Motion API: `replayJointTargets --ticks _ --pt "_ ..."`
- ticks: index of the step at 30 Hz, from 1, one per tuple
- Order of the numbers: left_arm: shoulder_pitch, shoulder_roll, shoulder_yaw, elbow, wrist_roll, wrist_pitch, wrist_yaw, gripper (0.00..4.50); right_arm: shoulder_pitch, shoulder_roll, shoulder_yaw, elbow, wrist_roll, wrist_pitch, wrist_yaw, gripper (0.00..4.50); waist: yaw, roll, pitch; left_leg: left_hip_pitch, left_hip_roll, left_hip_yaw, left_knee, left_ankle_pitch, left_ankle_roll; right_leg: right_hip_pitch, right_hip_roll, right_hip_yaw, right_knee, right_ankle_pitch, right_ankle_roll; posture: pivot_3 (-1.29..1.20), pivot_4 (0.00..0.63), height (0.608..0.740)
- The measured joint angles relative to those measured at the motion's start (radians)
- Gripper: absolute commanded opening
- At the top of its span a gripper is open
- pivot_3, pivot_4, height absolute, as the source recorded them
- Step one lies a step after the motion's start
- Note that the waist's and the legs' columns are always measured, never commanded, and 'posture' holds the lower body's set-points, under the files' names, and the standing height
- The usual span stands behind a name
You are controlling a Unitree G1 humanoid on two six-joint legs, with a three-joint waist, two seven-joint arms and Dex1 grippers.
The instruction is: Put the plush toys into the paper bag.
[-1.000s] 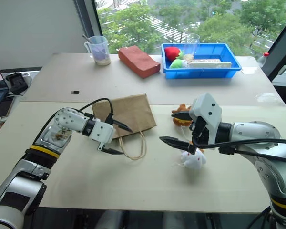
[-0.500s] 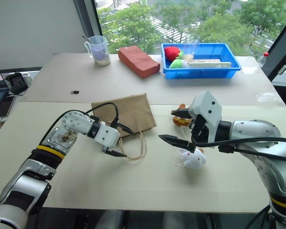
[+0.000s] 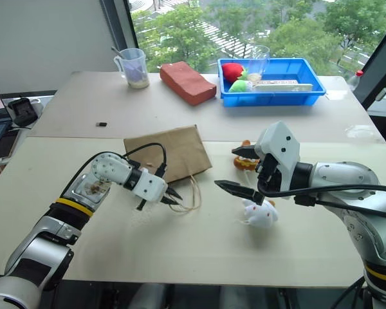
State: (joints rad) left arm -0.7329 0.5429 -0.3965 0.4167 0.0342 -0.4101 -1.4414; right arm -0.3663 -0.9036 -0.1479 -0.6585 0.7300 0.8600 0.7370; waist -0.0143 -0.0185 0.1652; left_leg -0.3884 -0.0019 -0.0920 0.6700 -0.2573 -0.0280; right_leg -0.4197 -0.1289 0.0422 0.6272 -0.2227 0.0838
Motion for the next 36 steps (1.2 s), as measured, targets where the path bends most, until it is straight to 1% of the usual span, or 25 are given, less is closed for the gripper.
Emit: replayJointTargets --ticks 3,5,7,9,11,14,16,18,21,23,25,27,29,30,36 --pt "0.003 -0.004 0.007 -0.018 -0.044 0.05 -0.012 0.03 0.003 -0.007 -0.001 0.0 -0.001 0.0 0.002 4.5 0.0 0.0 0.0 0.0 0.0 0.0 0.0 0.0 0.0 0.0 0.0 0.0 0.0 0.0 0.0 0.0 0.15 0.74" --pt "0.003 -0.01 0.035 -0.05 -0.103 0.102 -0.015 0.03 0.032 -0.025 -0.002 0.001 -0.004 -0.001 0.008 4.5 0.001 0.0 0.0 -0.001 0.0 -0.001 0.0 0.0 0.0 0.0 0.0 -0.001 0.001 0.0 0.0 0.0 0.15 0.74" --pt "0.002 -0.006 0.073 -0.083 -0.166 0.145 -0.026 0.03 0.083 -0.045 -0.007 0.004 -0.015 -0.004 0.022 4.5 0.001 0.0 0.0 -0.001 0.0 -0.001 0.0 0.0 0.0 0.0 0.0 -0.001 0.001 0.0 0.0 0.0 0.15 0.74" --pt "0.003 0.011 0.137 -0.114 -0.255 0.236 -0.035 0.03 0.178 -0.096 -0.02 0.017 -0.044 -0.013 0.057 4.5 0.0 0.0 0.0 0.0 0.0 -0.001 0.0 -0.001 0.001 0.0 0.0 -0.001 0.002 0.0 0.0 0.0 0.15 0.74" --pt "0.002 0.029 0.187 -0.132 -0.307 0.289 -0.035 0.03 0.226 -0.114 -0.022 0.037 -0.072 -0.029 0.082 4.5 -0.002 0.0 0.0 0.0 0.0 -0.001 0.0 -0.001 0.001 0.0 0.0 0.0 0.001 0.0 0.0 0.0 0.15 0.74" --pt "0.0 0.026 0.219 -0.147 -0.342 0.338 -0.03 0.03 0.219 -0.092 -0.015 0.055 -0.099 -0.063 0.086 4.5 -0.008 0.0 0.0 0.001 0.0 0.0 0.002 -0.001 0.001 0.0 0.0 0.0 0.001 0.0 0.0 0.0 0.15 0.74" --pt "-0.001 0.019 0.223 -0.147 -0.348 0.349 -0.019 0.03 0.173 -0.034 0.012 0.065 -0.101 -0.07 0.066 4.5 -0.01 0.0 0.0 0.002 0.0 0.0 0.003 -0.001 0.001 0.001 0.0 0.0 0.001 0.0 0.0 0.0 0.15 0.74" --pt "-0.001 0.013 0.224 -0.147 -0.348 0.351 -0.009 0.0 0.141 0.017 0.048 0.068 -0.101 -0.07 0.046 3.97 -0.01 0.0 0.0 0.001 0.0 -0.001 0.004 -0.001 0.001 0.001 0.0 0.0 0.002 0.0 0.0 0.0 0.15 0.74" --pt "-0.003 0.009 0.228 -0.148 -0.349 0.357 0.007 0.0 0.088 0.138 0.101 0.092 -0.104 -0.069 -0.019 3.05 -0.01 0.0 0.0 0.0 0.0 -0.001 0.005 -0.001 0.001 0.001 0.0 0.0 0.001 0.0 0.0 0.0 0.15 0.74" --pt "-0.004 0.006 0.233 -0.151 -0.349 0.365 0.017 0.0 0.057 0.215 0.152 0.116 -0.133 -0.07 -0.066 2.23 -0.007 0.0 0.0 0.0 0.0 -0.002 0.004 -0.001 0.001 0.001 0.0 -0.001 0.002 0.0 0.0 0.0 0.15 0.74" --pt "-0.007 0.002 0.242 -0.158 -0.35 0.372 0.028 0.0 0.042 0.278 0.202 0.15 -0.165 -0.085 -0.095 1.61 -0.004 0.0 0.0 0.0 0.0 -0.002 0.004 -0.001 0.001 0.0 0.0 -0.001 0.001 0.0 0.0 0.0 0.15 0.74" --pt "-0.02 -0.012 0.252 -0.165 -0.352 0.381 0.047 0.0 0.018 0.375 0.27 0.231 -0.217 -0.132 -0.118 0.87 -0.005 0.0 0.0 0.0 -0.001 -0.002 0.004 -0.001 0.001 0.0 0.0 -0.001 0.001 0.0 0.0 0.0 0.15 0.74" --pt "-0.034 -0.024 0.26 -0.166 -0.355 0.392 0.06 0.0 0.001 0.426 0.311 0.299 -0.255 -0.173 -0.126 0.23 -0.004 0.0 0.0 0.0 -0.001 -0.002 0.005 -0.001 0.001 0.0 0.0 -0.001 0.002 0.0 0.0 0.0 0.15 0.74" --pt "-0.042 -0.03 0.262 -0.166 -0.355 0.396 0.068 0.0 -0.017 0.463 0.323 0.351 -0.281 -0.202 -0.132 0.03 -0.006 0.0 0.0 0.0 -0.001 -0.002 0.005 -0.001 0.001 0.0 0.0 -0.001 0.002 0.0 0.0 0.0 0.15 0.74" --pt "-0.053 -0.036 0.265 -0.184 -0.369 0.425 0.079 0.0 -0.104 0.608 0.358 0.556 -0.376 -0.324 -0.161 0.03 -0.025 0.0 0.0 0.0 -0.001 -0.003 0.004 -0.001 0.001 -0.001 0.0 -0.001 0.003 0.0 0.0 0.0 0.15 0.74"
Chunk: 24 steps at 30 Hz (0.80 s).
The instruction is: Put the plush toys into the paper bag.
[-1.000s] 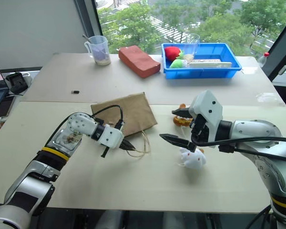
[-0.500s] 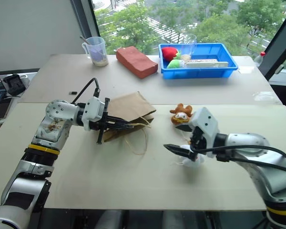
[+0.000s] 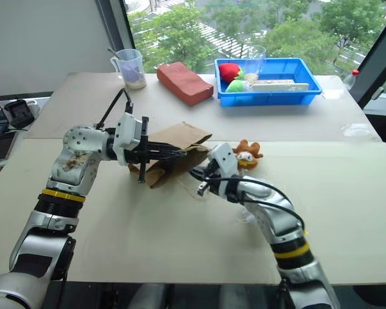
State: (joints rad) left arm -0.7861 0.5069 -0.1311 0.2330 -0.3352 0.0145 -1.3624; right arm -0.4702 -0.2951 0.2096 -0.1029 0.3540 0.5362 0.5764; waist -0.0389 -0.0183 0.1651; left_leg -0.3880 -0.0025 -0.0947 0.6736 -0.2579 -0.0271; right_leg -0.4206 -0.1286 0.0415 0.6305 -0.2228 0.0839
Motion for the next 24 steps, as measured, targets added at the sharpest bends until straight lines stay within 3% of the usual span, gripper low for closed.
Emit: replayJointTargets --ticks 9,24 --pt "0.003 0.004 0.002 -0.047 -0.008 0.014 0.001 0.0 -0.12 0.115 0.085 0.198 -0.152 -0.001 -0.062 0.03 -0.013 0.0 0.0 0.001 0.0 -0.001 -0.005 0.001 -0.001 -0.001 0.0 0.0 0.002 0.0 0.0 0.0 0.15 0.74" --pt "0.007 0.022 0.064 -0.049 -0.006 0.012 0.117 0.0 -0.134 0.101 0.17 0.239 -0.27 0.034 -0.017 0.03 -0.026 0.001 0.0 0.004 0.0 -0.002 -0.006 0.001 -0.002 0.001 0.0 0.0 0.001 0.0 0.0 0.0 0.15 0.74"
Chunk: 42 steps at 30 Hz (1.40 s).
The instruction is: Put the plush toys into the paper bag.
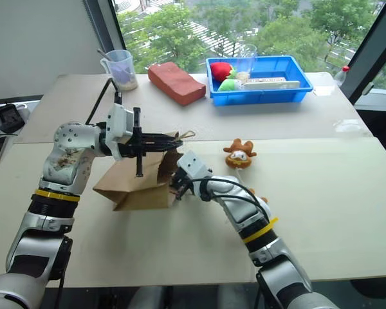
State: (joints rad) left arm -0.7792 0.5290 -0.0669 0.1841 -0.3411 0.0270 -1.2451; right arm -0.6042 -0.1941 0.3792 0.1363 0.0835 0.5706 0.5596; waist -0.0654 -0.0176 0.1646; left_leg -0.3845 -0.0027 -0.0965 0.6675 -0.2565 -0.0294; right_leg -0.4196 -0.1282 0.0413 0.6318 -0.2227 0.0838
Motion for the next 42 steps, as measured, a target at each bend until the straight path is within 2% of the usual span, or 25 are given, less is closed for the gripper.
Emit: replayJointTargets --ticks 5,8,15,18,26,29,34,39,42 --pt "-0.04 0.002 0.08 -0.024 0.032 0.009 0.189 0.0 -0.001 0.007 0.004 0.003 -0.025 0.0 -0.002 0.03 0.001 0.0 0.0 0.0 0.0 -0.001 0.0 0.0 -0.001 0.0 0.0 0.0 0.0 0.0 0.0 0.0 0.15 0.74" --pt "-0.102 0.011 0.132 -0.106 0.05 0.041 0.323 0.0 -0.009 0.013 0.007 0.018 -0.033 0.0 0.0 0.03 -0.002 0.0 0.0 0.001 0.0 -0.001 0.0 0.001 -0.001 0.0 0.0 0.0 0.0 0.0 0.0 0.0 0.15 0.74" --pt "-0.117 0.008 0.132 -0.21 0.107 0.068 0.481 0.0 -0.051 0.034 0.003 0.084 -0.049 -0.01 -0.001 0.03 -0.004 0.0 -0.001 0.004 0.0 0.0 -0.001 0.002 -0.003 0.001 0.0 0.0 0.0 0.0 0.0 0.0 0.15 0.74" --pt "-0.089 0.017 0.126 -0.259 0.11 0.068 0.491 0.0 -0.061 0.045 0.001 0.1 -0.06 -0.017 -0.001 0.03 -0.004 0.0 -0.001 0.005 0.0 0.0 -0.001 0.002 -0.003 0.001 0.0 0.001 0.0 0.0 0.0 0.0 0.15 0.74" --pt "0.104 0.058 0.111 -0.265 0.136 0.004 0.435 0.0 -0.053 0.046 -0.027 0.064 -0.057 0.007 0.008 0.03 0.0 0.0 -0.001 0.002 0.0 -0.001 -0.004 0.002 -0.004 -0.001 0.0 0.0 0.001 0.0 0.0 0.0 0.15 0.74" --pt "0.139 0.064 0.09 -0.247 0.132 -0.05 0.37 0.0 -0.019 0.023 -0.036 -0.031 -0.026 0.053 0.043 0.03 0.002 0.001 -0.001 -0.001 0.0 -0.001 -0.004 0.002 -0.004 -0.003 0.0 0.0 0.001 0.0 0.0 0.0 0.15 0.74" --pt "0.165 0.06 0.059 -0.191 0.098 -0.11 0.266 0.0 -0.005 -0.044 -0.104 -0.329 0.099 0.162 0.125 0.03 -0.002 0.001 -0.001 -0.002 0.0 -0.002 -0.005 0.002 -0.004 -0.003 0.0 -0.001 0.0 0.0 0.0 0.0 0.15 0.74" --pt "0.179 0.053 0.048 -0.181 0.08 -0.144 0.222 0.0 0.001 -0.081 -0.275 -0.511 0.273 0.314 0.138 1.52 0.002 0.0 -0.001 -0.002 0.0 -0.002 -0.005 0.002 -0.003 -0.002 0.0 -0.001 0.0 0.0 0.0 0.0 0.15 0.74" --pt "0.197 0.048 0.044 -0.174 0.07 -0.155 0.208 0.0 0.012 -0.193 -0.406 -0.618 0.398 0.422 0.169 2.59 0.011 0.0 -0.001 -0.002 0.0 -0.002 -0.005 0.002 -0.003 -0.002 0.0 -0.001 -0.001 0.0 0.0 0.0 0.15 0.74"
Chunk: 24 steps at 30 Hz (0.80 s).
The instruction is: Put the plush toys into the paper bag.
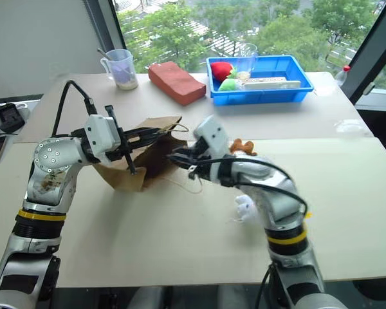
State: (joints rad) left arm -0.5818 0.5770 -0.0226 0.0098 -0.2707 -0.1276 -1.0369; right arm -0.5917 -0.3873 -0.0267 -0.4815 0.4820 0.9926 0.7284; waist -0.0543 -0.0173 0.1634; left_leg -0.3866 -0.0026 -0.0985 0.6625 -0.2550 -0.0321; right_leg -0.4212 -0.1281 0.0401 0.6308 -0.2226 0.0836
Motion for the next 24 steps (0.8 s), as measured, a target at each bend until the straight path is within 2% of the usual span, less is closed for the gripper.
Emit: replayJointTargets --ticks 2,5,7,10,16,19,24 --pt "0.005 0.0 0.0 0.0 -0.007 0.0 -0.006 0.0 0.025 -0.114 -0.097 -0.05 0.081 0.073 0.029 3.34 0.009 0.0 0.0 0.0 0.0 0.0 0.0 0.0 0.001 0.0 0.0 0.0 -0.001 0.0 0.0 0.0 0.15 0.74" --pt "0.012 0.001 0.001 -0.015 -0.014 0.002 -0.014 0.0 0.139 -0.326 -0.156 -0.087 0.119 0.104 0.097 4.36 0.02 0.0 0.0 0.0 0.0 0.0 0.0 -0.002 0.003 0.001 0.0 0.0 -0.002 0.0 0.0 0.0 0.15 0.74" --pt "0.012 0.001 0.0 -0.025 -0.029 0.01 -0.015 0.0 0.265 -0.435 -0.16 -0.079 0.087 0.053 0.137 4.44 0.023 -0.001 0.0 -0.001 0.0 0.002 0.0 -0.002 0.003 0.001 0.0 0.0 -0.003 0.0 0.0 0.0 0.15 0.74" --pt "0.01 0.005 0.002 -0.037 -0.035 0.022 -0.015 0.0 0.387 -0.507 -0.151 -0.044 0.045 -0.025 0.174 4.44 0.018 -0.001 0.0 0.0 0.0 0.004 0.002 -0.002 0.003 0.001 0.0 0.002 -0.005 0.0 0.0 0.0 0.15 0.74" --pt "0.009 0.008 0.002 -0.067 -0.044 0.044 -0.012 0.0 0.52 -0.582 -0.068 0.038 -0.052 -0.148 0.204 4.44 0.015 -0.001 0.001 0.002 0.001 0.005 0.004 -0.002 0.003 0.003 0.0 0.002 -0.005 0.0 0.0 0.0 0.15 0.74" --pt "0.009 0.008 0.002 -0.088 -0.044 0.055 0.001 0.0 0.534 -0.575 -0.028 0.088 -0.084 -0.214 0.204 3.63 0.016 -0.001 0.001 0.001 0.0 0.005 0.005 -0.002 0.003 0.003 0.0 0.002 -0.005 0.0 0.0 0.0 0.15 0.74" --pt "0.011 0.015 0.004 -0.117 -0.044 0.079 0.014 0.0 0.513 -0.572 -0.025 0.143 -0.096 -0.273 0.209 1.97 0.019 -0.001 0.001 0.001 0.001 0.005 0.006 -0.002 0.003 0.003 0.0 0.002 -0.005 0.0 0.0 0.0 0.15 0.74"
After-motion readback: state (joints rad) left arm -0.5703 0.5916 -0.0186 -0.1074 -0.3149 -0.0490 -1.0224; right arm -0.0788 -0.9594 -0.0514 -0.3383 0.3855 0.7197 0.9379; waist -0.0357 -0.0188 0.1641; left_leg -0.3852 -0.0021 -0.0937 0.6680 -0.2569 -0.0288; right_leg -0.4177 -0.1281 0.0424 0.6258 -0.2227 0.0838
